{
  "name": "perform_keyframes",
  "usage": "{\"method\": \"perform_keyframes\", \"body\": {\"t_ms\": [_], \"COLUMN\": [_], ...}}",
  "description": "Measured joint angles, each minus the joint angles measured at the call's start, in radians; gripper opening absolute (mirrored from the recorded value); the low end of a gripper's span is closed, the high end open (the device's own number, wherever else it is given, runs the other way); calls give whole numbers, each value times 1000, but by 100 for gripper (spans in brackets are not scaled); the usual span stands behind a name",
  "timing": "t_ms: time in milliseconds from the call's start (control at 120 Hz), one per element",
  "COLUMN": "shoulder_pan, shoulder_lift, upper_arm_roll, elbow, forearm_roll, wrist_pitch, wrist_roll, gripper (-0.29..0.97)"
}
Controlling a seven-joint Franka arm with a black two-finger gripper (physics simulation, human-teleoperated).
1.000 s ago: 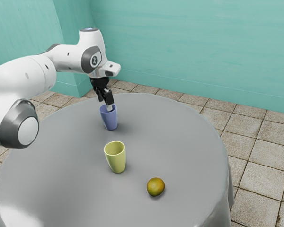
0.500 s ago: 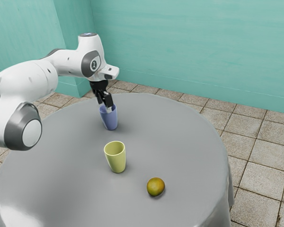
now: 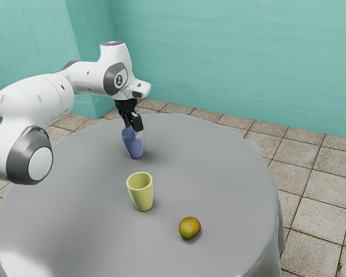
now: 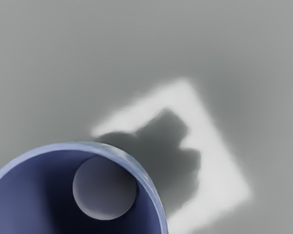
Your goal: Place the left cup onto the right cup
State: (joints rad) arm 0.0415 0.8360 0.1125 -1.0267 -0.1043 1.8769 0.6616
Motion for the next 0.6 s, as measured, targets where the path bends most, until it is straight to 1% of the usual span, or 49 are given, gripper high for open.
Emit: {"method": "perform_keyframes", "body": {"t_ms": [508,600], "shoulder_pan": [-2,-2], "shoulder_lift": [43,51], "upper_arm_roll": [-10,-11], "elbow": [-2,-2], "forearm_roll": [0,0], "wrist_pitch": [8,9], "wrist_roll": [-1,-1], "gripper": [65,64]}}
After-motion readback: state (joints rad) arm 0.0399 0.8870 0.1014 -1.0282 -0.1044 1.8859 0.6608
